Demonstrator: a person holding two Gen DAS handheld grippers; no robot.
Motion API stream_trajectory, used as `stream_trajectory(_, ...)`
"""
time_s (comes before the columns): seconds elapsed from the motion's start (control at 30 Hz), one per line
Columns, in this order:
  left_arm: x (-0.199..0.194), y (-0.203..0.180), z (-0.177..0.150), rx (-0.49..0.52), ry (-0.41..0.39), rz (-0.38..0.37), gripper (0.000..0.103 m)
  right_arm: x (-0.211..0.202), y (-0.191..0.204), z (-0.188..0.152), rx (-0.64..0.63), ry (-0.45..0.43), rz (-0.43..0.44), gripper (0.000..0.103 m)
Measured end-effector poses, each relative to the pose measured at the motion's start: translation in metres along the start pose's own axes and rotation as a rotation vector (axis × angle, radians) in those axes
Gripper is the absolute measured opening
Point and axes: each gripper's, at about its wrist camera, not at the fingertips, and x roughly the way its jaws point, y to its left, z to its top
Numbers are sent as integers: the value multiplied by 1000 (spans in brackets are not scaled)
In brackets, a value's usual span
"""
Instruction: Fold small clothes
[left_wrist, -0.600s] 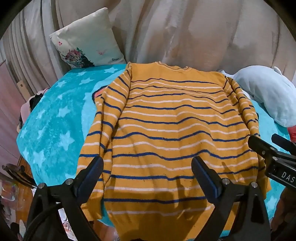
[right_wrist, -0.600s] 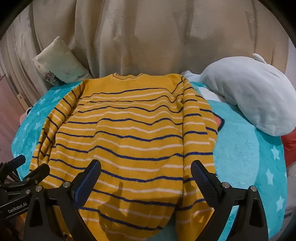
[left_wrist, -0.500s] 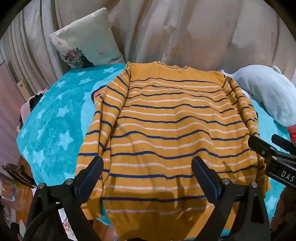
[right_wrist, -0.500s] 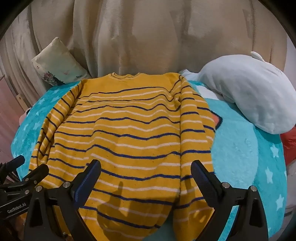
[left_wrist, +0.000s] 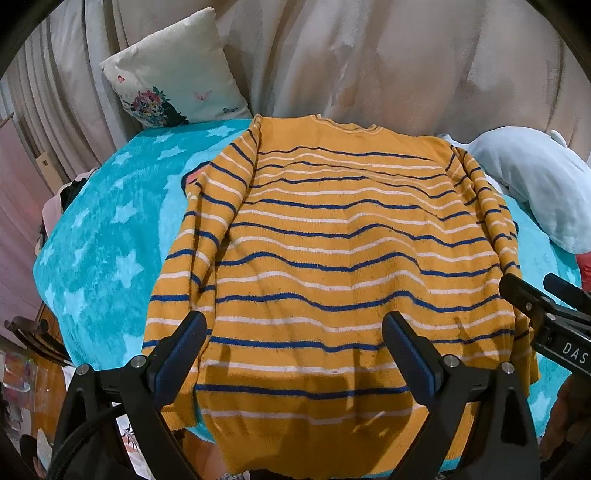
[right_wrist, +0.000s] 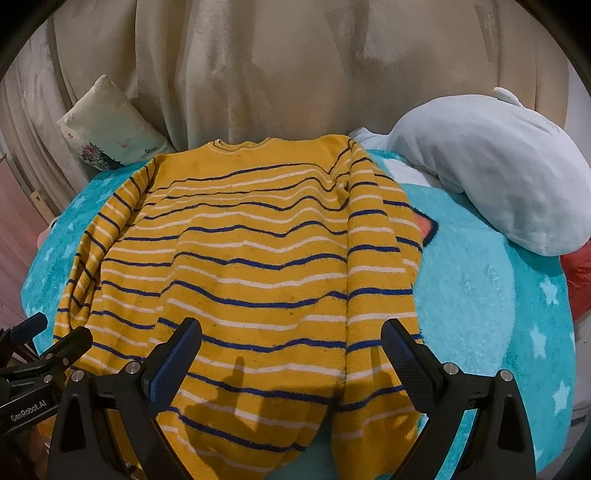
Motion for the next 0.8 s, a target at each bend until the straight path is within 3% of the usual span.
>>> stream_trajectory(0.5,6,0,-1,-42,4,5,96,10,-15,-3,9,21,16,99)
stream_trajectory(0.63,-1,26,4,-84,-23,44,96,12,-15,-4,5,24,25,99)
stream_trajectory(0.8,13,98,13,-247,0,77,96,11,-10,-1,-7,15,22,99)
